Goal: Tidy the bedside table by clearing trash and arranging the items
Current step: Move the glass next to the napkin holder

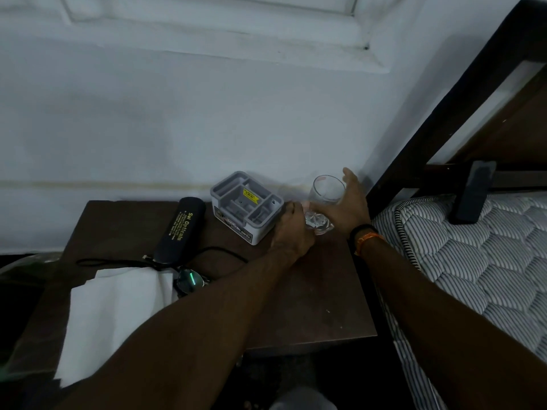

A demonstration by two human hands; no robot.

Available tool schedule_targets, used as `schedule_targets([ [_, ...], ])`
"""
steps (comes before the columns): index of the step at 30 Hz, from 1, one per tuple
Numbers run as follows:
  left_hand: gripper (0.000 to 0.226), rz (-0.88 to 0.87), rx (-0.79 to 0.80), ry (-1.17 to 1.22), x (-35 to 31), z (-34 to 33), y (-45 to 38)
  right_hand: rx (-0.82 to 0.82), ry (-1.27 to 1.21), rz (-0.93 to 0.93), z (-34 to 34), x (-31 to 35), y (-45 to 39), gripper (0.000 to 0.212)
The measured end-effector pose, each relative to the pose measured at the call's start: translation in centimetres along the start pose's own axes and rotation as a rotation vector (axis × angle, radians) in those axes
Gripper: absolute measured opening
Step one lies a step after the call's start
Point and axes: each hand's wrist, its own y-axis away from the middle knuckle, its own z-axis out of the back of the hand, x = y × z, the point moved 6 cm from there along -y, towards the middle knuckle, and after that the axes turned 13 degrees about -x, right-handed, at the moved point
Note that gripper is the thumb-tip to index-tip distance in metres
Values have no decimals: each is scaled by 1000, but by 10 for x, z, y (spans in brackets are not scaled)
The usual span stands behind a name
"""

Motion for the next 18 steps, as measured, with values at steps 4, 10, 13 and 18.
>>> schedule_targets([
  [4,62,-18,-17,-21,-5,19,10,-70,24,40,18,20,5,108],
  [10,44,-12,101,-79,13,51,51,-203,48,171,32,58,36,80],
  [13,32,-36,123,-38,24,72,67,-281,100,298,31,78,60,54],
  [18,29,-23,90,-24,53,137,92,-201,129,376,-1,117,108,25],
])
